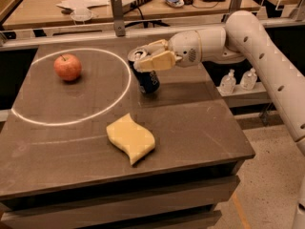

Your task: Place pepsi can upright

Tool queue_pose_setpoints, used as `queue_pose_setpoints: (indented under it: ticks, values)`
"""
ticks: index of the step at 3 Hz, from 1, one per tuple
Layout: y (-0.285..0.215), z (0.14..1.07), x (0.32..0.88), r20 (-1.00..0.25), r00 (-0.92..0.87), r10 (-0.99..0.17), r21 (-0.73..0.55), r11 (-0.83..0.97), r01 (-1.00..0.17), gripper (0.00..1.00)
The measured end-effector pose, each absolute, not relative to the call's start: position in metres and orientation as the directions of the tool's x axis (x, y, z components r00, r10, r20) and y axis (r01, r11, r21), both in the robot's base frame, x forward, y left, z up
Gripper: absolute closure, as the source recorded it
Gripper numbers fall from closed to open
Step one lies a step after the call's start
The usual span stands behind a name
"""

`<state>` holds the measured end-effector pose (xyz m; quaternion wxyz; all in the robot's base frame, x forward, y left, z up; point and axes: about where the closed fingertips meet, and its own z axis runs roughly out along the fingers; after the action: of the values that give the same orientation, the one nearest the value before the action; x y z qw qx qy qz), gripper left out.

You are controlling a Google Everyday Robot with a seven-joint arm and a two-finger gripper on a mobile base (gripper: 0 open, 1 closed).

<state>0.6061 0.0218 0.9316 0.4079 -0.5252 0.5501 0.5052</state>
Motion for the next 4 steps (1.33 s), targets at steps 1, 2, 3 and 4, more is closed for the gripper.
queue_pose_setpoints:
  ticks: [1,2,3,4]
  values:
    - [0.019,0.925,0.606,-0.979,-0.131,-0.155,0.144,-0.079,-0.986,0.46]
    - [0.016,0.923,0.606,-0.983,-0.144,-0.115,0.157,-0.111,-0.981,0.15]
    - [0.014,0.922,0.606,-0.984,-0.147,-0.099,0.159,-0.126,-0.979,0.0]
    - [0.007,0.921,0.603,-0.982,-0.142,-0.12,0.157,-0.12,-0.98,0.0]
